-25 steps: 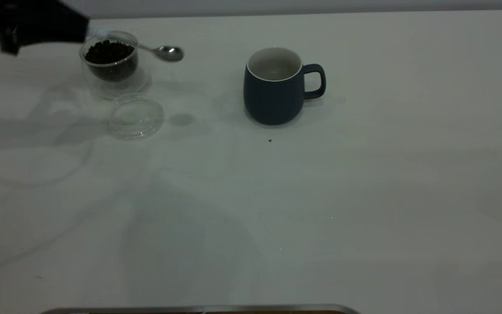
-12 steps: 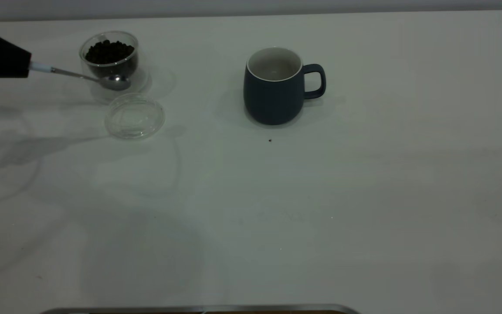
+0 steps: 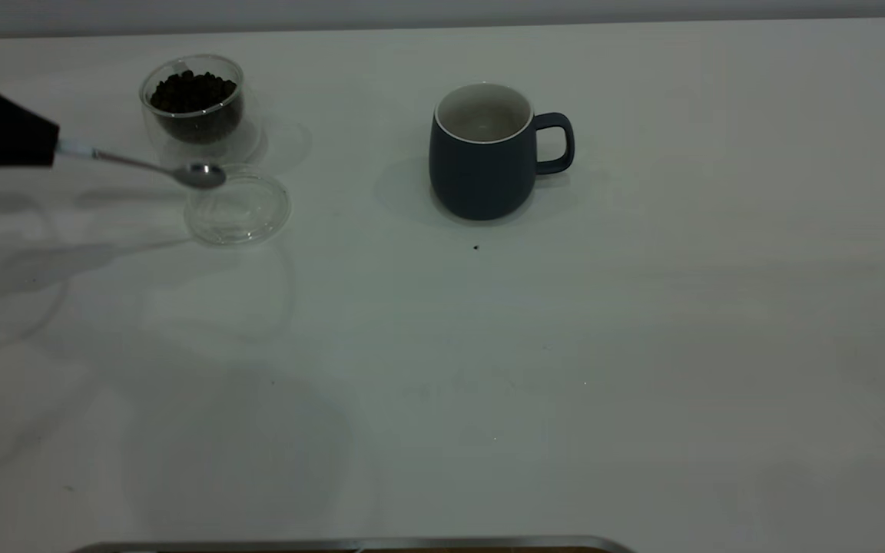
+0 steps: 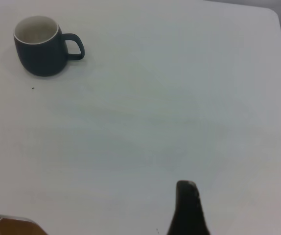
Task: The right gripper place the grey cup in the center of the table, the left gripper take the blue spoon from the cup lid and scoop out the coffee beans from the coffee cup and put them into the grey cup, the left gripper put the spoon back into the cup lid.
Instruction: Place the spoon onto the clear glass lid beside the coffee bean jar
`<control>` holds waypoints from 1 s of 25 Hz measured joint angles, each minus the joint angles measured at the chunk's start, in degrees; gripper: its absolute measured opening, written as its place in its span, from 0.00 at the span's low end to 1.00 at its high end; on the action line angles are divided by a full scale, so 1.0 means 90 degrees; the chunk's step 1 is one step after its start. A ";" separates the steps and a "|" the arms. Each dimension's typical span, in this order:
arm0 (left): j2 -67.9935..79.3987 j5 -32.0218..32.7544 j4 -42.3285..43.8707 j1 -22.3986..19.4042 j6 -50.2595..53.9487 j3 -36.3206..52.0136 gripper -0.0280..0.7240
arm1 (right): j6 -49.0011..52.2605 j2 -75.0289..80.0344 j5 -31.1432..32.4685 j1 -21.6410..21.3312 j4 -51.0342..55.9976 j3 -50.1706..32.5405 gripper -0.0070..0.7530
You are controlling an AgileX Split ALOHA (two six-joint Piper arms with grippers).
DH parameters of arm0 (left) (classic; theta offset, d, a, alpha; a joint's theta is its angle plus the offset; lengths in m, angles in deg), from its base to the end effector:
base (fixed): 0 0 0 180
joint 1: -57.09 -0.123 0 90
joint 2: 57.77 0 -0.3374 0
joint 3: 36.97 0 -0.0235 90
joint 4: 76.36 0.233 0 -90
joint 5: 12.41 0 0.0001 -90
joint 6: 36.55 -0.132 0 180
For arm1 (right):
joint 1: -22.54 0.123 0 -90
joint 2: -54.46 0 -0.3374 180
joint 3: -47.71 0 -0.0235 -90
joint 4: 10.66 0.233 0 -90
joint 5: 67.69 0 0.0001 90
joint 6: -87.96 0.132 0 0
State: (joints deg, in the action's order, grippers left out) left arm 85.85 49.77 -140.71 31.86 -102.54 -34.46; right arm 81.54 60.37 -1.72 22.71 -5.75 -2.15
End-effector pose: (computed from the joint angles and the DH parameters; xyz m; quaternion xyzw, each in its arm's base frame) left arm 0.4188 0.0809 0.0635 -0.0480 0.8934 -0.4249 0.1381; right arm -0.0443 0.0102 0.2391 -0.0540 0.8711 0.0161 0.4879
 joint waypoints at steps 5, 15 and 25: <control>0.0290 -0.0246 -0.0029 -0.0067 0.0000 0.0000 0.21 | 0.0000 0.0000 0.0000 0.0000 0.0000 0.0000 0.79; 0.0665 -0.0567 -0.0875 -0.0076 -0.0494 -0.0006 0.21 | 0.0000 0.0000 0.0000 0.0000 0.0000 0.0000 0.79; 0.1032 -0.0650 -0.1505 0.0274 -0.0801 -0.0006 0.21 | 0.0000 0.0000 0.0000 0.0000 0.0000 0.0000 0.79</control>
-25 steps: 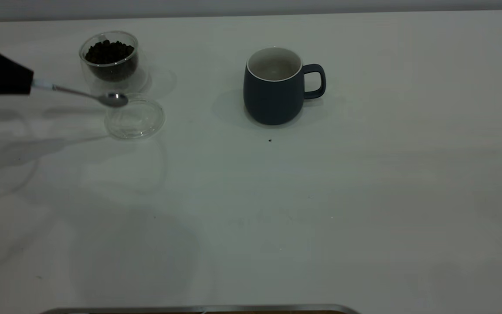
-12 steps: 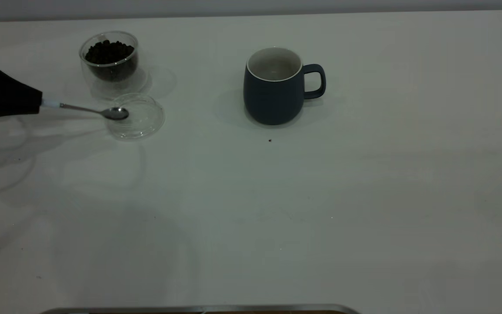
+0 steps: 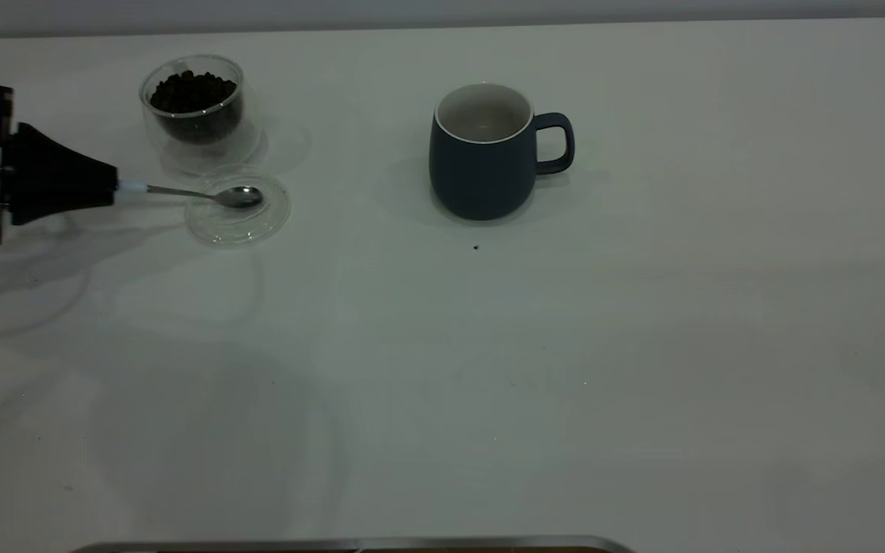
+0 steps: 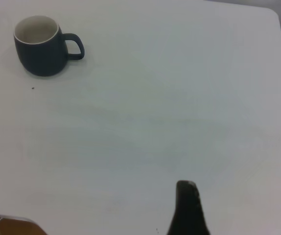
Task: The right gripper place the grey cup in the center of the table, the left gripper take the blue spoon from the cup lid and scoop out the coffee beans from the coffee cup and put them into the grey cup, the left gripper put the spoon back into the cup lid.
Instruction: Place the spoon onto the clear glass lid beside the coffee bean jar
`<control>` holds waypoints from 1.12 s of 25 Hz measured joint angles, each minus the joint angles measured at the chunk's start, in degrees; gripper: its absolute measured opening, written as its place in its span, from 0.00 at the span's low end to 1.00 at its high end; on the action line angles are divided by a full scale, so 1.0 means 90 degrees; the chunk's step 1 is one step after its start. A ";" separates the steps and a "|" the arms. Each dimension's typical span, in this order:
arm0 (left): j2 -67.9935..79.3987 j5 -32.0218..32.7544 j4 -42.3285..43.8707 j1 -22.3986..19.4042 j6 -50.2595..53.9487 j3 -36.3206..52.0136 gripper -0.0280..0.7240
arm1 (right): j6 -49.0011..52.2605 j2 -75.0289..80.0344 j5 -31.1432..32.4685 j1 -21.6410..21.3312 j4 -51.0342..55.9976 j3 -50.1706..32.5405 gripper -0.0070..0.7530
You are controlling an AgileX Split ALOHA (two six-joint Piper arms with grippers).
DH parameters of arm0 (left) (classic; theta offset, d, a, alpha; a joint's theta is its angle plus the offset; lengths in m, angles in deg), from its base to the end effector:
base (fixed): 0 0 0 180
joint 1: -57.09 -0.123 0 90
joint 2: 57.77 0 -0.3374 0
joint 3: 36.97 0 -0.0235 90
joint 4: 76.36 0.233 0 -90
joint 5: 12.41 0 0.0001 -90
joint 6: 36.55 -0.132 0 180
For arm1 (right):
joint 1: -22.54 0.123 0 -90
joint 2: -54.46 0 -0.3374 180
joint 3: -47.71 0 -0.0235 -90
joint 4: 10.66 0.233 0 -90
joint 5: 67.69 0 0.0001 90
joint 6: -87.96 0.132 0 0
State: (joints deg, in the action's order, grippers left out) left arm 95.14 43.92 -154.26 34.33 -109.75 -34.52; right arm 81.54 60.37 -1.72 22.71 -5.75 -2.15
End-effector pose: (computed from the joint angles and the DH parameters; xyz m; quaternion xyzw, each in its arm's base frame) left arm 0.4366 0.0666 -0.0014 -0.1138 0.8806 -0.4310 0.1611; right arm -0.0443 0.0102 0.2391 -0.0540 0.8711 0.0161 0.4879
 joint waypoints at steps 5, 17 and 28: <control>0.0152 -0.0006 -0.0149 0.0162 -0.0047 0.0000 0.21 | 0.0000 0.0000 0.0000 0.0000 0.0000 0.0000 0.79; 0.0191 -0.0006 -0.0268 0.0239 -0.0290 0.0000 0.27 | 0.0000 0.0000 0.0006 0.0000 0.0000 0.0000 0.79; 0.0183 -0.0605 -0.0190 0.0239 -0.0689 0.0000 0.89 | 0.0000 0.0000 0.0006 0.0000 0.0000 0.0000 0.79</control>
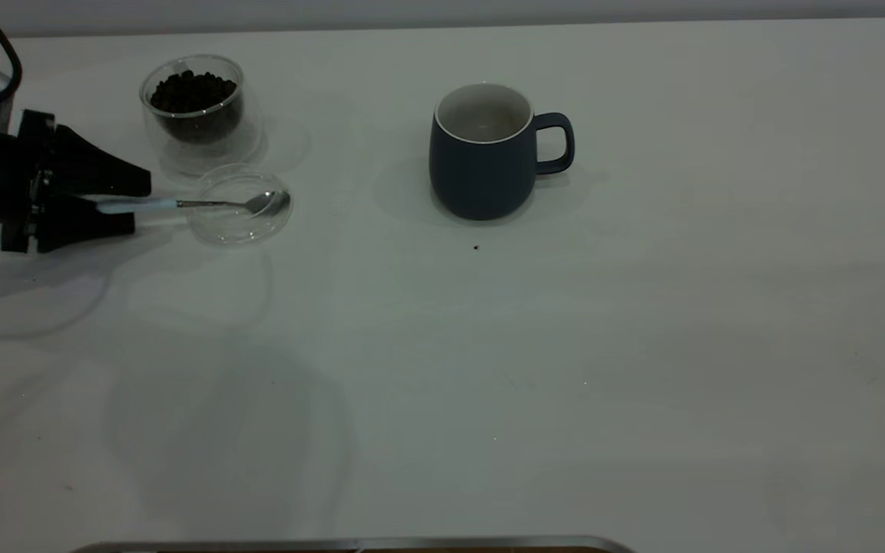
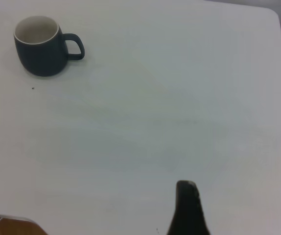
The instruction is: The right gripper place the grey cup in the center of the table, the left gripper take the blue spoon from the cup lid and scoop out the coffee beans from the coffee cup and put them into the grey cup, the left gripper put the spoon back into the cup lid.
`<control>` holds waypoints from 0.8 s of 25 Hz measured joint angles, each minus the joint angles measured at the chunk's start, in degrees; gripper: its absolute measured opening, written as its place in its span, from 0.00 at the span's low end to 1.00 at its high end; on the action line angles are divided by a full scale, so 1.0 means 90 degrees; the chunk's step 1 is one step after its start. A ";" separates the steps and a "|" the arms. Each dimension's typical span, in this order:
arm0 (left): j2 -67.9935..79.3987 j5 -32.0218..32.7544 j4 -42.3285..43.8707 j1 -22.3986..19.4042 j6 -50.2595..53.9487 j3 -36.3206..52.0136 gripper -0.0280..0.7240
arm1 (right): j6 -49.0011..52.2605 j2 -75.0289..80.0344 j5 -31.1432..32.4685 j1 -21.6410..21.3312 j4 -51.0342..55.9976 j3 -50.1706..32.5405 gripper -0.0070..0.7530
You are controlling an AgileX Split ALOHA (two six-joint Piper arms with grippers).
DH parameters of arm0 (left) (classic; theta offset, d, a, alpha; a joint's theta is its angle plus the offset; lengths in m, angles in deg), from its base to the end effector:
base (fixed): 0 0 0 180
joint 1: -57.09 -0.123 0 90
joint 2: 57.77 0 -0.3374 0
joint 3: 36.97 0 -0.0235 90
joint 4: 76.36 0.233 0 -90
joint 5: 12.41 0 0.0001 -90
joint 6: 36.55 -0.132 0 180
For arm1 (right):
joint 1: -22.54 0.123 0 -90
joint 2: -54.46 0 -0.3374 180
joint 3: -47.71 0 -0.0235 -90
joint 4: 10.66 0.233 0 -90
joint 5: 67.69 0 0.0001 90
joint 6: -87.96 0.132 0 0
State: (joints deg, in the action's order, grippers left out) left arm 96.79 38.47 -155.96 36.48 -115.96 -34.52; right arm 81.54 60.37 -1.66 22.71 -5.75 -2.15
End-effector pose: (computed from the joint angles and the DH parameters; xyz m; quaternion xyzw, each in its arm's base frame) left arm 0.4406 0.0580 -0.0212 -0.0797 0.9008 -0.3890 0.1757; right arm -0.0443 0.0102 0.2390 -0.0540 0.8713 0.0161 0.4875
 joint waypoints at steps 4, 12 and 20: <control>-0.0281 -0.0462 0.0358 -0.0015 0.0001 0.0000 0.91 | 0.0000 0.0000 0.0000 0.0000 0.0000 0.0000 0.79; -0.1836 -0.0484 0.0979 -0.0239 0.0075 0.0000 0.89 | 0.0000 0.0000 0.0000 0.0000 0.0000 0.0000 0.79; -0.3930 -0.0355 0.2049 -0.0239 0.1150 0.0006 0.87 | 0.0000 0.0000 0.0000 0.0000 0.0000 0.0000 0.79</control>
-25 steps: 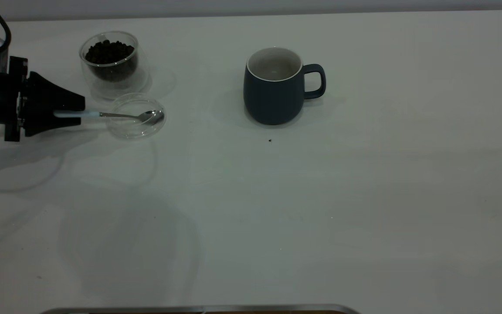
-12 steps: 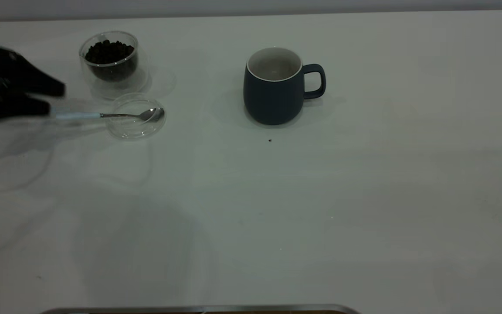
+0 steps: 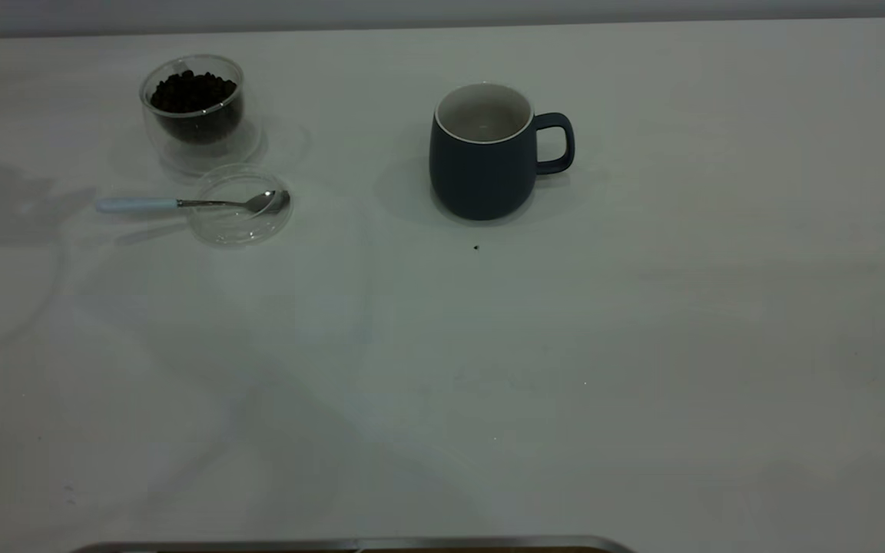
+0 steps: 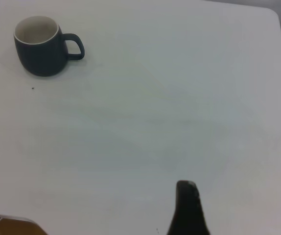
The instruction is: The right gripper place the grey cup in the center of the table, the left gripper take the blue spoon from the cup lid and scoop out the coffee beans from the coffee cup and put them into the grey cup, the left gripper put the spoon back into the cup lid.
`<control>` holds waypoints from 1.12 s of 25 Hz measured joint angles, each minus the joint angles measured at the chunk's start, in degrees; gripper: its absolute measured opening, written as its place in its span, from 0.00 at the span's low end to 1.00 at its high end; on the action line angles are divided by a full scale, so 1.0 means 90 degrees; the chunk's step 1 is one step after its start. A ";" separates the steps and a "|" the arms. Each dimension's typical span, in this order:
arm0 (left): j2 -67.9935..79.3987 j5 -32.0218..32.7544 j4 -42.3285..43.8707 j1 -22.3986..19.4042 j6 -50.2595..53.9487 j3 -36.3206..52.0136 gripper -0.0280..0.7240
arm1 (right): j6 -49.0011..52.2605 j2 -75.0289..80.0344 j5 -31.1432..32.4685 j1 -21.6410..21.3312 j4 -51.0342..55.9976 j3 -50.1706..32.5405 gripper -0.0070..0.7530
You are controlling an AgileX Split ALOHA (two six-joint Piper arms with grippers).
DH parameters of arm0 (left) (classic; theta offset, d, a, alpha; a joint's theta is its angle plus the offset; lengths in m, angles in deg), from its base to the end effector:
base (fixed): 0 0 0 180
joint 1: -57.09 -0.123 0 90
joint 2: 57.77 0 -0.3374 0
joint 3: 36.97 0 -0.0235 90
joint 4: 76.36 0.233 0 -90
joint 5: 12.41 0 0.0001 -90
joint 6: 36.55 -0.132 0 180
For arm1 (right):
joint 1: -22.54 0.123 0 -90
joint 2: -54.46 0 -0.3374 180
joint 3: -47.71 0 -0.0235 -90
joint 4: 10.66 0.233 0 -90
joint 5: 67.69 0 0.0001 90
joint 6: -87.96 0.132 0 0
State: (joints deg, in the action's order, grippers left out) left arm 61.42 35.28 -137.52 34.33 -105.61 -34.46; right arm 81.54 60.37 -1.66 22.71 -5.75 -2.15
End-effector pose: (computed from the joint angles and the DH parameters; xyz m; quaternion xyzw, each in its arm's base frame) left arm 0.4259 0.0859 0.2284 0.0555 0.9086 -0.2255 0.3472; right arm -0.0443 0.0102 0.2390 -0.0540 0.8713 0.0161 0.4875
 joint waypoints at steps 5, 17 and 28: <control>-0.1607 0.0548 0.1264 0.0000 0.1371 0.0000 0.85 | 0.0000 0.0000 0.0000 0.0000 0.0000 0.0000 0.79; -0.4593 0.2122 0.3278 0.0480 0.3967 0.0060 0.83 | 0.0000 0.0000 0.0000 0.0000 0.0000 0.0000 0.79; -0.7172 0.2127 0.5232 0.2235 0.5991 0.1115 0.83 | 0.0000 0.0000 0.0000 0.0000 0.0000 0.0000 0.79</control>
State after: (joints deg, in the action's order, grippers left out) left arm -3.13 54.42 -90.43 54.44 -51.68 -24.43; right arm 81.54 60.37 -1.66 22.71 -5.75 -2.15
